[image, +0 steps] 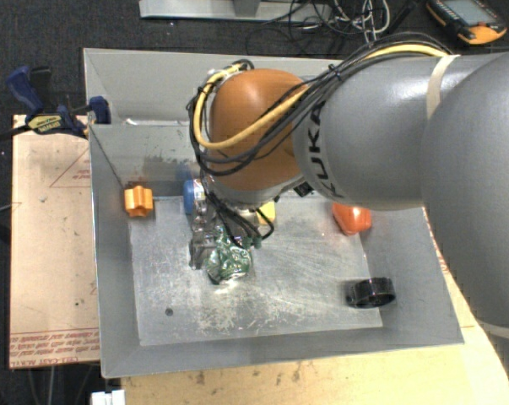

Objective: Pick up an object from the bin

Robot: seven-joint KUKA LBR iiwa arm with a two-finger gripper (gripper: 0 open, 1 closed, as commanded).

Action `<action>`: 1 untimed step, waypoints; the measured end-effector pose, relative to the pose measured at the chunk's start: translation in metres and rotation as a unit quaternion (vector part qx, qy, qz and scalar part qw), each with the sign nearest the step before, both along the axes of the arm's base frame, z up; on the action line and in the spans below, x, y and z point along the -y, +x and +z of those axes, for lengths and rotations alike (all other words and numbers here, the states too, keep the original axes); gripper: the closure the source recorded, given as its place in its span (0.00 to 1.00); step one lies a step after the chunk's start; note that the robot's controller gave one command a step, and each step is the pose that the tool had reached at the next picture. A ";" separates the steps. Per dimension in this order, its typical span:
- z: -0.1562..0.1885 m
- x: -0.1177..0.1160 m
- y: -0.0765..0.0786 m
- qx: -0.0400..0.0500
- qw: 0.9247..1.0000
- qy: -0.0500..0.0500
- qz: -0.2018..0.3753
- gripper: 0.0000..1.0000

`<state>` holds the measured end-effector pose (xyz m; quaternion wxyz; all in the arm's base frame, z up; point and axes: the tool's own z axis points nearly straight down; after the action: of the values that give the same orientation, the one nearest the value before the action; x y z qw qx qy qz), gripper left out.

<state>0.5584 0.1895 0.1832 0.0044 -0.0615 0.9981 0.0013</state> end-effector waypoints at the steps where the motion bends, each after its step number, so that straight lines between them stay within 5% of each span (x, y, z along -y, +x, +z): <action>1: -0.028 -0.005 0.018 -0.003 0.987 -0.001 0.162 0.00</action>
Offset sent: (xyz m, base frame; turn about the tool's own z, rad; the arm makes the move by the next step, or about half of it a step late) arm 0.0000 0.0000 0.0000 0.0000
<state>0.5764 0.1949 0.1548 0.0011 -0.2226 0.9749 0.0008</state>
